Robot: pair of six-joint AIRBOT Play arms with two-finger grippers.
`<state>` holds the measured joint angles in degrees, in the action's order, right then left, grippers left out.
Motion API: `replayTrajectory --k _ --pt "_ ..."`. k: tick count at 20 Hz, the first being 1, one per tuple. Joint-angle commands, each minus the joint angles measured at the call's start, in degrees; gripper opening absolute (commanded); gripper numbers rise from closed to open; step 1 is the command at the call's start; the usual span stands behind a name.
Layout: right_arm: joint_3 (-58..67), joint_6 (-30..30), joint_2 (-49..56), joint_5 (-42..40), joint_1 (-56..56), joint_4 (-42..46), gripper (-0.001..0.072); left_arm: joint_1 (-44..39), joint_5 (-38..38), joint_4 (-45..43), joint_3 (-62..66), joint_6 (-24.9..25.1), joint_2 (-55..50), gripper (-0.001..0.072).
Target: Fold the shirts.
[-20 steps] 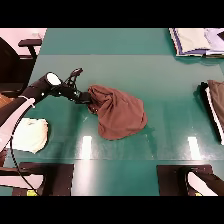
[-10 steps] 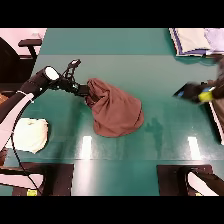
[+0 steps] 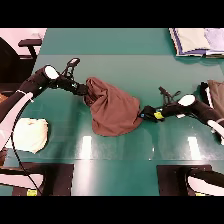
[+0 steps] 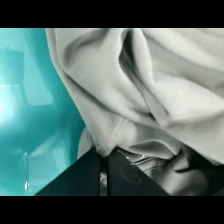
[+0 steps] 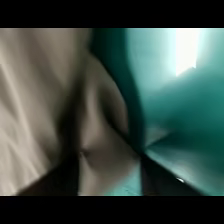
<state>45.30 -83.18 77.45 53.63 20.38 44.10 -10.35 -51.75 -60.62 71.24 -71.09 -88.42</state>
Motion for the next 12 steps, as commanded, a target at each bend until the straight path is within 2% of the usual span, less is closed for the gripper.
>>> replayTrajectory --k 1,2,6,9,12 --pt "6.2 0.6 7.0 -3.1 2.6 0.3 0.0134 0.0 -1.3 -3.3 0.1 -0.3 0.0 0.0026" --pt "8.1 0.5 7.8 -3.1 2.6 1.6 0.0018 0.0 -1.2 -5.3 0.1 -1.9 0.1 0.0026" --pt "16.1 0.0 4.1 -1.7 -1.7 9.9 0.0016 0.0 1.7 -18.1 0.6 -8.2 4.9 0.0026" --pt "23.4 -0.4 -3.6 0.5 -7.5 16.8 0.0016 0.0 4.5 -27.2 3.1 -8.5 12.5 0.0026" --pt "31.2 -0.3 -10.9 4.0 -12.8 21.1 0.0016 0.0 8.0 -29.5 6.5 -8.4 20.9 0.0026"
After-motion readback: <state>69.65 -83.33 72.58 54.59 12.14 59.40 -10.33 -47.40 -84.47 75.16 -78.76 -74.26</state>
